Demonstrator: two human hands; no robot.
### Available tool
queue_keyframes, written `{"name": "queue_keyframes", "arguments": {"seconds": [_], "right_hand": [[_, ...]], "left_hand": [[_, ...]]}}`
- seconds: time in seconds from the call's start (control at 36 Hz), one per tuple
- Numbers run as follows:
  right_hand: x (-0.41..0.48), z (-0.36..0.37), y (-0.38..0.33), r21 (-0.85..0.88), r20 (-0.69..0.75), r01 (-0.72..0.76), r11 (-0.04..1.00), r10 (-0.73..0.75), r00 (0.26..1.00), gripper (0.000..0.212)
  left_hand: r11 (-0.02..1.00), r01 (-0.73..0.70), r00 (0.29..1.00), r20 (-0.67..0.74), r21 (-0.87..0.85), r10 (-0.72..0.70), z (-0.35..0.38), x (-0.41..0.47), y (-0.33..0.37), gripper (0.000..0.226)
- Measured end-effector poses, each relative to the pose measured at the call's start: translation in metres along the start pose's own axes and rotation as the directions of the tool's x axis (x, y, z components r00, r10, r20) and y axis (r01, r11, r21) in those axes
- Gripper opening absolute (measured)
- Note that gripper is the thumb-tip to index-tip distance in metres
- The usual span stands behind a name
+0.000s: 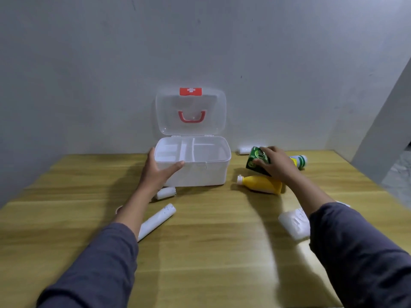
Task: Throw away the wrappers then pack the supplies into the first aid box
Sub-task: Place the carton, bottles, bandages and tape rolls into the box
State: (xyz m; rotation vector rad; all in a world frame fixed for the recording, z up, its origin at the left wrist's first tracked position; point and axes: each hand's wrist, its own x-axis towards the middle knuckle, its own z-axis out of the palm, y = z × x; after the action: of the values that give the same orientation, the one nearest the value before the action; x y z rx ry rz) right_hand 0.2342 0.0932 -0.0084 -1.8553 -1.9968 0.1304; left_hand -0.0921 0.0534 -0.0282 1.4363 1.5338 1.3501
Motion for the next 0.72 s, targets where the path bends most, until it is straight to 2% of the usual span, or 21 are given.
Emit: {"name": "queue_keyframes", "arguments": {"seconds": [0.11, 0.19, 0.33, 0.47, 0.53, 0.67, 0.72], "right_hand": [[0.017, -0.013, -0.036, 0.050, -0.127, 0.117, 0.992, -0.110, 0.986, 0.057], [0.029, -0.020, -0.061, -0.086, -0.206, 0.209, 0.974, -0.223, 0.953, 0.057], [0.045, -0.025, -0.078, -0.215, -0.188, 0.277, 0.937, -0.317, 0.929, 0.057], [0.058, -0.030, -0.095, -0.193, -0.195, 0.302, 0.934, -0.338, 0.921, 0.057], [0.062, -0.032, -0.106, -0.182, -0.144, 0.336, 0.924, -0.363, 0.921, 0.058], [0.067, -0.018, -0.135, -0.185, 0.172, 0.432, 0.883, -0.404, 0.898, 0.058], [0.069, -0.012, -0.143, -0.217, 0.222, 0.449, 0.867, -0.405, 0.887, 0.058]], "left_hand": [[1.000, -0.025, 1.000, -0.001, -0.007, 0.025, 0.000, 0.000, -0.001, 0.092], [0.999, -0.042, 0.999, -0.033, -0.009, 0.042, 0.000, 0.003, -0.002, 0.084], [1.000, -0.029, 0.998, -0.056, -0.002, 0.029, -0.006, 0.009, -0.007, 0.093], [1.000, -0.024, 0.998, -0.065, 0.017, 0.025, -0.007, 0.011, -0.007, 0.097], [1.000, -0.022, 0.998, -0.064, 0.020, 0.023, -0.006, 0.012, -0.009, 0.097], [1.000, -0.026, 0.998, -0.053, 0.006, 0.026, -0.006, 0.013, -0.010, 0.100], [0.999, -0.040, 0.998, -0.051, 0.009, 0.040, -0.005, 0.014, -0.011, 0.099]]}}
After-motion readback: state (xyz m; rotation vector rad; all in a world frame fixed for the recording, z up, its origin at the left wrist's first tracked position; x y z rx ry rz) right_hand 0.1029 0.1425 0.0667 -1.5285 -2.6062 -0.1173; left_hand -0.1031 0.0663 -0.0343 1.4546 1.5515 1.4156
